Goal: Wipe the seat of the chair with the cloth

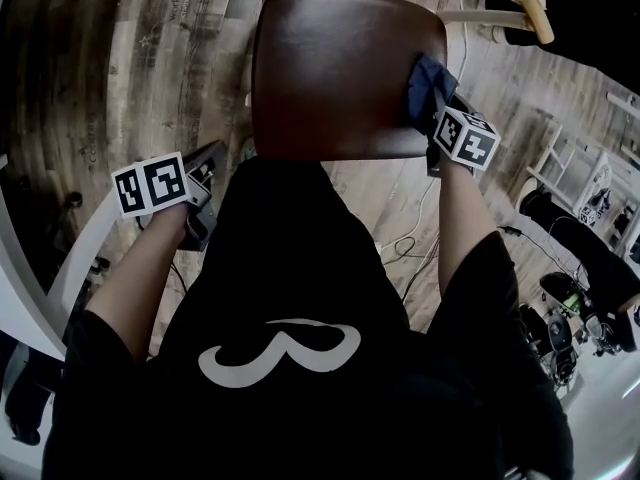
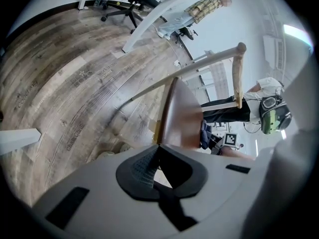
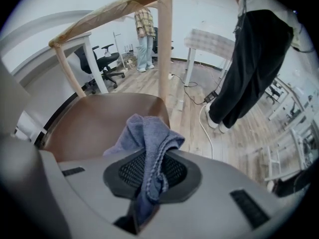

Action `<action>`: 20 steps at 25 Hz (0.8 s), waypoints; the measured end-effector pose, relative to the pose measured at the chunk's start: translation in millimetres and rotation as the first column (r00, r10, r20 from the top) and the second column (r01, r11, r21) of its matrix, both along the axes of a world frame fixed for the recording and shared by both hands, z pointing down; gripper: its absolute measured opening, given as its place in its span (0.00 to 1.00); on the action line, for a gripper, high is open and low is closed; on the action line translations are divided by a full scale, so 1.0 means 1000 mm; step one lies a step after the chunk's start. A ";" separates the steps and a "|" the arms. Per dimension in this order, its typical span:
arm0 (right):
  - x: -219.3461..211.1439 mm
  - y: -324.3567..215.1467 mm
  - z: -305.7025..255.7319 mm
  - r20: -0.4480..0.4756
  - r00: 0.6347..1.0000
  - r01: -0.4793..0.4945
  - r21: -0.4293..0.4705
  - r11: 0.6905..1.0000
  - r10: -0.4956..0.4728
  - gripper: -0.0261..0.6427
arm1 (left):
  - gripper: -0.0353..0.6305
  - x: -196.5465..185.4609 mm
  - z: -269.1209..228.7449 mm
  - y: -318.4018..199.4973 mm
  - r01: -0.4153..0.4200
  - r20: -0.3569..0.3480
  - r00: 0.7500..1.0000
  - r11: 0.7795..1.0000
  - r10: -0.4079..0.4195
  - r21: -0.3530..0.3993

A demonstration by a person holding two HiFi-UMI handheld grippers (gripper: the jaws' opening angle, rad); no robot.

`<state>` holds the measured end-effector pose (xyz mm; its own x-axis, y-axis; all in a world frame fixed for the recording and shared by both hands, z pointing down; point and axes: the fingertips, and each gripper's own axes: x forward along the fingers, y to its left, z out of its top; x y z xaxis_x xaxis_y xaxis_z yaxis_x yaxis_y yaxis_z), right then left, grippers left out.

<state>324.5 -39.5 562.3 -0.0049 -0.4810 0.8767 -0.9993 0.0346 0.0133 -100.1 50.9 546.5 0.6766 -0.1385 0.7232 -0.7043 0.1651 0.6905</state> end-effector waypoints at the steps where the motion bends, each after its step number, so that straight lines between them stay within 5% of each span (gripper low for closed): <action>1: 0.007 0.002 0.001 0.001 0.999 -0.035 -0.007 0.999 0.035 0.12 | 0.07 0.000 0.000 -0.001 0.001 0.001 1.000 1.000 -0.001 0.000; 5: 0.024 0.007 0.003 -0.011 0.993 -0.117 -0.029 0.993 0.117 0.12 | 0.07 0.000 0.000 -0.001 0.005 0.008 1.000 1.000 -0.005 0.001; 11: 0.023 0.004 -0.002 -0.034 0.994 -0.107 -0.005 0.994 0.107 0.12 | 0.07 0.002 -0.002 0.004 0.010 0.006 1.000 1.000 -0.010 0.003; 20: -0.030 -0.019 -0.060 0.033 0.999 -0.032 0.192 0.981 0.026 0.12 | 0.07 -0.005 -0.001 0.013 0.033 0.005 0.999 0.999 -0.033 0.004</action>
